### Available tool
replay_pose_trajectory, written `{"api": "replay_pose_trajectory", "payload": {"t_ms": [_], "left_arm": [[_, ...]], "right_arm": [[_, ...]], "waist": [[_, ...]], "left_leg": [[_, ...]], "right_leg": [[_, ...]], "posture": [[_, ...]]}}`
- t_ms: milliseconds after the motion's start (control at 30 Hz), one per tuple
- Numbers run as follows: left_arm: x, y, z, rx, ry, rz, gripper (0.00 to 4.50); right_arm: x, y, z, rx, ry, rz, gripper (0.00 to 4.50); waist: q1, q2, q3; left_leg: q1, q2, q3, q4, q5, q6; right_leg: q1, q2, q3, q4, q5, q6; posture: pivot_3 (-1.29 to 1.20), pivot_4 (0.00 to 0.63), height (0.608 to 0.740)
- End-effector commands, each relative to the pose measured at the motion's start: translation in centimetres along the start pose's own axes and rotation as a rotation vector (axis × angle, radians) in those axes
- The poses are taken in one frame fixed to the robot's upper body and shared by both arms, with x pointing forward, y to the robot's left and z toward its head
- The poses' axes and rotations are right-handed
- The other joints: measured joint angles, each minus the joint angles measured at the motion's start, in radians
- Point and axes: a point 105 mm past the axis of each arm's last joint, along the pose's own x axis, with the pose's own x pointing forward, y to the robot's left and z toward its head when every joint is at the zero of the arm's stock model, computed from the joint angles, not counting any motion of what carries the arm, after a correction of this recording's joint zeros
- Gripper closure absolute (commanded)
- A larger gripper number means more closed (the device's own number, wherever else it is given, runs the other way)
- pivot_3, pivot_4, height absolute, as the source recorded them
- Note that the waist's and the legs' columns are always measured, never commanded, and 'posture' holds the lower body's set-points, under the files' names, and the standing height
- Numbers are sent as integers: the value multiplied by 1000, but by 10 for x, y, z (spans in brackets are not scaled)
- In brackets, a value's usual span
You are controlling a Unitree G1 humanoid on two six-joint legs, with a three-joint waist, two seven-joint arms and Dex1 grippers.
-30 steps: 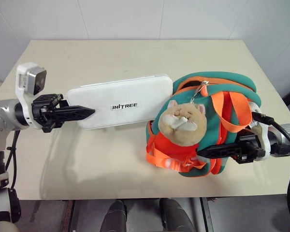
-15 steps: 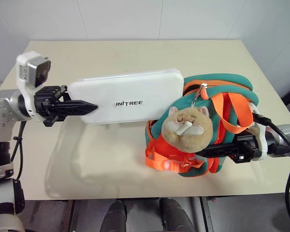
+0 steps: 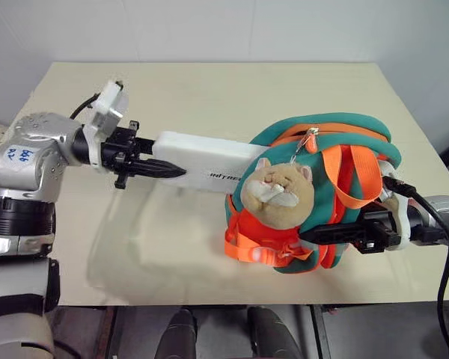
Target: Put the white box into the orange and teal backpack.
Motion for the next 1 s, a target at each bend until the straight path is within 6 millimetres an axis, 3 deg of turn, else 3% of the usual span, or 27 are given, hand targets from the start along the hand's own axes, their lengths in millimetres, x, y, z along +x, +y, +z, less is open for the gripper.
{"api": "replay_pose_trajectory", "payload": {"t_ms": [33,300,400,567,733,867,1000], "left_arm": [[27,-2,25,83,-34,-79,3195],[73,-2,41,102,-71,-199,3195],[102,-7,32,79,-34,-274,3195],[131,-14,17,77,47,-327,3195],[142,-20,10,86,93,-393,3195],[166,-10,17,110,28,-343,3195],[174,-12,16,109,-7,-349,3195]], "right_arm": [[4,7,5,-52,-14,20,4482],[8,7,2,-55,-20,23,4482],[10,8,1,-58,-25,23,4482],[12,10,-2,-59,-28,20,4482],[13,11,-5,-55,-31,17,4482],[15,11,-7,-51,-34,16,4482],[17,12,-8,-51,-35,20,4482]], "waist": [[5,0,0],[5,0,0],[8,0,0],[12,0,0],[5,0,0],[13,0,0],[20,0,0]], "left_leg": [[0,0,0,0,0,0],[0,0,0,1,0,0],[0,0,0,2,0,0],[0,-1,-2,4,0,0],[0,-1,-2,4,0,1],[1,-1,-2,4,0,1],[-1,-2,-2,6,0,1]], "right_leg": [[0,0,0,0,0,0],[0,0,0,0,0,1],[1,0,0,1,0,1],[3,0,0,0,1,2],[3,0,0,-1,1,2],[4,0,0,0,1,2],[4,0,1,-2,2,4]], "posture": [[0,150,740],[0,150,740],[0,150,740],[0,150,740],[0,150,740],[0,150,740],[0,150,740]]}}
